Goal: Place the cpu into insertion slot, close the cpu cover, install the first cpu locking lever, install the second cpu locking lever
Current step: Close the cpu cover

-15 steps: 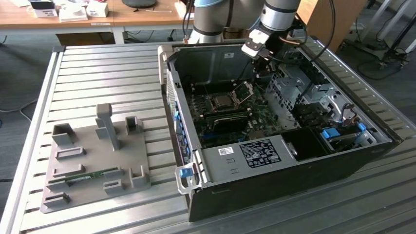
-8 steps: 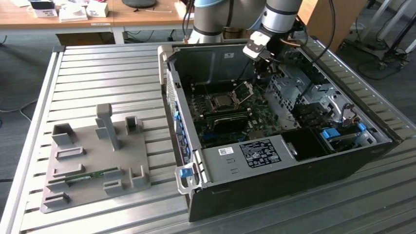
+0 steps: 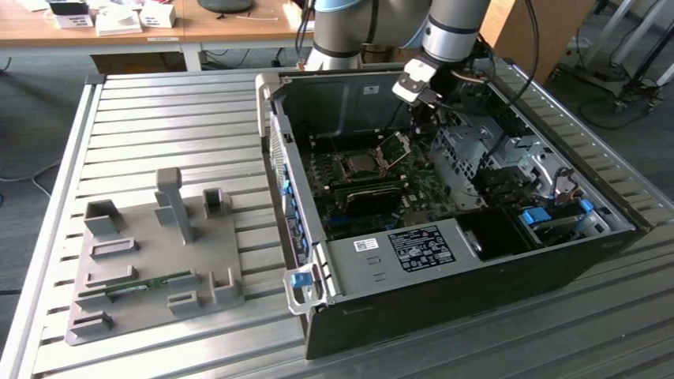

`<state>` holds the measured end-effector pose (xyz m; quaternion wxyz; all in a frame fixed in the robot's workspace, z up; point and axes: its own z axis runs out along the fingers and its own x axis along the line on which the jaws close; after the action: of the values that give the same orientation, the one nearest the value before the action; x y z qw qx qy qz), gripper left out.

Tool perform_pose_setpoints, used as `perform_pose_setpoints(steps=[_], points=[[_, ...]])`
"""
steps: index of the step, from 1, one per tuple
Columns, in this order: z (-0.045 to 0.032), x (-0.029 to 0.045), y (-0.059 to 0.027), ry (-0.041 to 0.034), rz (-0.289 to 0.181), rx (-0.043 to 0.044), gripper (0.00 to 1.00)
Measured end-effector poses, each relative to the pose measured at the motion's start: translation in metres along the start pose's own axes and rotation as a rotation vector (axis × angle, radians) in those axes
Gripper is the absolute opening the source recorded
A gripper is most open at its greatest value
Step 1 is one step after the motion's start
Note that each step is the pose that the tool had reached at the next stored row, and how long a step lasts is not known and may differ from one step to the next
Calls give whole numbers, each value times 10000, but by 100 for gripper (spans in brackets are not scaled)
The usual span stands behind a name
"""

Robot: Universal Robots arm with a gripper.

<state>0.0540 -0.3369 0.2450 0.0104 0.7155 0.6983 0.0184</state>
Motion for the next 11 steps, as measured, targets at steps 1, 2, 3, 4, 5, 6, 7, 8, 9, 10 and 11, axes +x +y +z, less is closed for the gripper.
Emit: perform_pose_setpoints(steps=[1,2,3,4,5,6,7,8,9,10,11], points=[[13,0,1,0,1,0,11],[23,0,1,0,1,0,11],[31,-1,0,-2,2,1,11],[38,-1,0,-2,1,0,11],[44,-1,-2,-1,1,0,11],[47,-1,-11,-1,0,0,11],[49,-1,-24,0,-1,0,11],[50,-2,-41,2,1,0,11],[50,-3,-61,7,1,0,11],[50,-3,-84,14,1,-1,11],[51,-3,-109,21,1,-3,11]])
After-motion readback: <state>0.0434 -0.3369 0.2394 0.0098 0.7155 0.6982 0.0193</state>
